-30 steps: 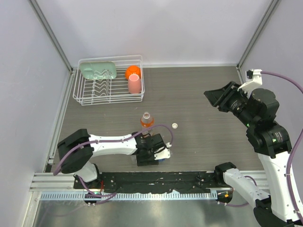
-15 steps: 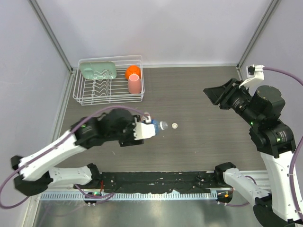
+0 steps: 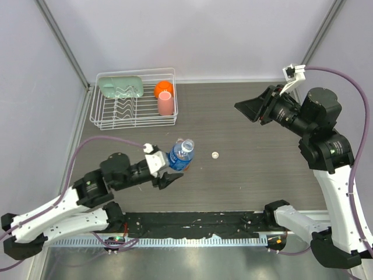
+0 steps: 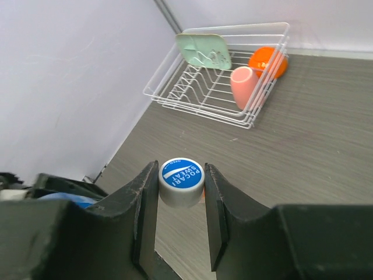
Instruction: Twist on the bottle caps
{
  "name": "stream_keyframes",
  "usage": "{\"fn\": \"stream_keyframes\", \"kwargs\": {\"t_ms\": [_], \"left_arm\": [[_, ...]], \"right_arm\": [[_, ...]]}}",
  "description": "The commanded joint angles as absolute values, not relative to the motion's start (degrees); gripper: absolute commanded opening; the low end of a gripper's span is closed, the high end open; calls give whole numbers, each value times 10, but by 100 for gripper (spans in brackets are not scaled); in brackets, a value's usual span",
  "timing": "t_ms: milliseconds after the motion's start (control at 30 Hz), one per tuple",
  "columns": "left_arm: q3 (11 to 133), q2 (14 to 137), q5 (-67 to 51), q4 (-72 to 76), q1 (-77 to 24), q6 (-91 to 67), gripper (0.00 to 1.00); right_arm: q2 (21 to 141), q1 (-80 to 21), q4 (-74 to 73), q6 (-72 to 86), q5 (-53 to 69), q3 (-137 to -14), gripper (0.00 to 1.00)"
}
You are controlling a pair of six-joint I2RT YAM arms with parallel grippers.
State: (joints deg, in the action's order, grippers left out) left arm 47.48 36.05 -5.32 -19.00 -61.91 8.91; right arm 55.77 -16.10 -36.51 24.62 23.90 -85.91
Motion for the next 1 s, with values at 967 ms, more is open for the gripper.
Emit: {"fn": "stream_keyframes", "kwargs": {"t_ms": [967], "left_arm": [[371, 459, -105, 168, -607, -149, 0]], "right_arm": [[592, -445, -49, 156, 265, -773, 1]]}}
